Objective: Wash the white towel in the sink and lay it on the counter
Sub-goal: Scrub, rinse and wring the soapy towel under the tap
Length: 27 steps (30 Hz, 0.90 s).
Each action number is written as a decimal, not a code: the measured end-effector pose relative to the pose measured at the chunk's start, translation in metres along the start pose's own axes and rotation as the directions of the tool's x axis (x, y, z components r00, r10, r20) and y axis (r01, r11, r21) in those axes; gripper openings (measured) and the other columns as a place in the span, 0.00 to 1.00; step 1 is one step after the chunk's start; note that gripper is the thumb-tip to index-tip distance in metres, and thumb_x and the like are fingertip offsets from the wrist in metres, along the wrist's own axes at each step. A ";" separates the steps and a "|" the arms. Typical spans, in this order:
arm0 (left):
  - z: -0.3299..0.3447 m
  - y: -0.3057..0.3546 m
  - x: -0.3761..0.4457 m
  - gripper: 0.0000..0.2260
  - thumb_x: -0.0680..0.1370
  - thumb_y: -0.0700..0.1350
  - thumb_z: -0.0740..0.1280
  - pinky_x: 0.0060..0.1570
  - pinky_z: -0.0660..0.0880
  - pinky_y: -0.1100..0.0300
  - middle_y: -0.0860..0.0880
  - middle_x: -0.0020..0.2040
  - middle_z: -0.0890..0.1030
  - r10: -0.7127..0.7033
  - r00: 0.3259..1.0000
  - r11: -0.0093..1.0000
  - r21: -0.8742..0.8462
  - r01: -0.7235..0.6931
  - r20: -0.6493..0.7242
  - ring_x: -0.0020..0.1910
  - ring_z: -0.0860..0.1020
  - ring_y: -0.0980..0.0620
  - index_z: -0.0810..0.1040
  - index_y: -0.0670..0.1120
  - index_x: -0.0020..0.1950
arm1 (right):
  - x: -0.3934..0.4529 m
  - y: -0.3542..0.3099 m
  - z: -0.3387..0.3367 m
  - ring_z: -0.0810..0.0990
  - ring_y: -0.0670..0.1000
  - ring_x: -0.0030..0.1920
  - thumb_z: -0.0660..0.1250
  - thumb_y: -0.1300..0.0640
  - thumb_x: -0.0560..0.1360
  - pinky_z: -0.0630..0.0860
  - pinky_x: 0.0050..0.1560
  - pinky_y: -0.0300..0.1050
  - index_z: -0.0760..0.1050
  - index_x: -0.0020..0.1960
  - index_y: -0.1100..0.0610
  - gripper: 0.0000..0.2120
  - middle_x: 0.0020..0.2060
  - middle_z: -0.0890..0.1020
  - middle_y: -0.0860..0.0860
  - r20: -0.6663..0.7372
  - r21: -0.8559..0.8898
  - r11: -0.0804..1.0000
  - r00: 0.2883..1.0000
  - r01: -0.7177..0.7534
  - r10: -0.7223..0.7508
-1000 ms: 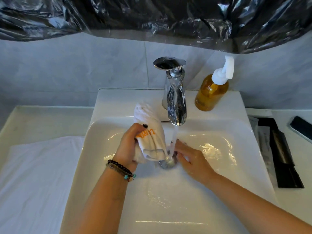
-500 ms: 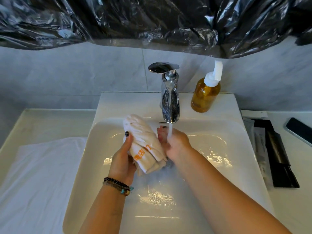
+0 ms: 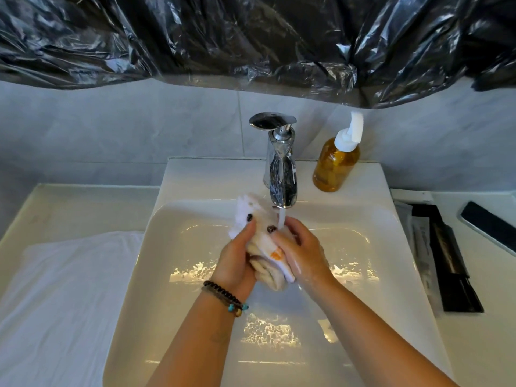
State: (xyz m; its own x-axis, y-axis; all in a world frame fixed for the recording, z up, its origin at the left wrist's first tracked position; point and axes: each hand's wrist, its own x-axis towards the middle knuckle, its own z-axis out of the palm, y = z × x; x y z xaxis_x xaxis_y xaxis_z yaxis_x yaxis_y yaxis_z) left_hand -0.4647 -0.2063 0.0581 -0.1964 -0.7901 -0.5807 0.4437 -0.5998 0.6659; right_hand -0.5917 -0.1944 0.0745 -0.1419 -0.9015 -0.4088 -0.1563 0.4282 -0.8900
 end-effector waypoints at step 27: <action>0.032 0.028 0.003 0.14 0.77 0.52 0.65 0.50 0.80 0.52 0.40 0.47 0.85 -0.016 0.982 0.942 0.332 -0.049 0.190 0.45 0.84 0.44 0.82 0.43 0.53 | 0.030 0.004 -0.107 0.76 0.56 0.35 0.58 0.43 0.81 0.69 0.38 0.46 0.70 0.32 0.59 0.26 0.31 0.76 0.57 -0.525 -0.113 0.979 0.847 -0.169 0.086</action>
State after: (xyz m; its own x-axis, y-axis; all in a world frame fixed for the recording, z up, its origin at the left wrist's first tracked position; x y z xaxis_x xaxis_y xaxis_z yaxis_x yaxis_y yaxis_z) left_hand -0.4809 -0.2292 0.0899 -0.3661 -0.7900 -0.4917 0.1372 -0.5685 0.8112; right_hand -0.7014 -0.2131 0.0807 -0.6463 -0.6942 -0.3169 -0.2396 0.5789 -0.7794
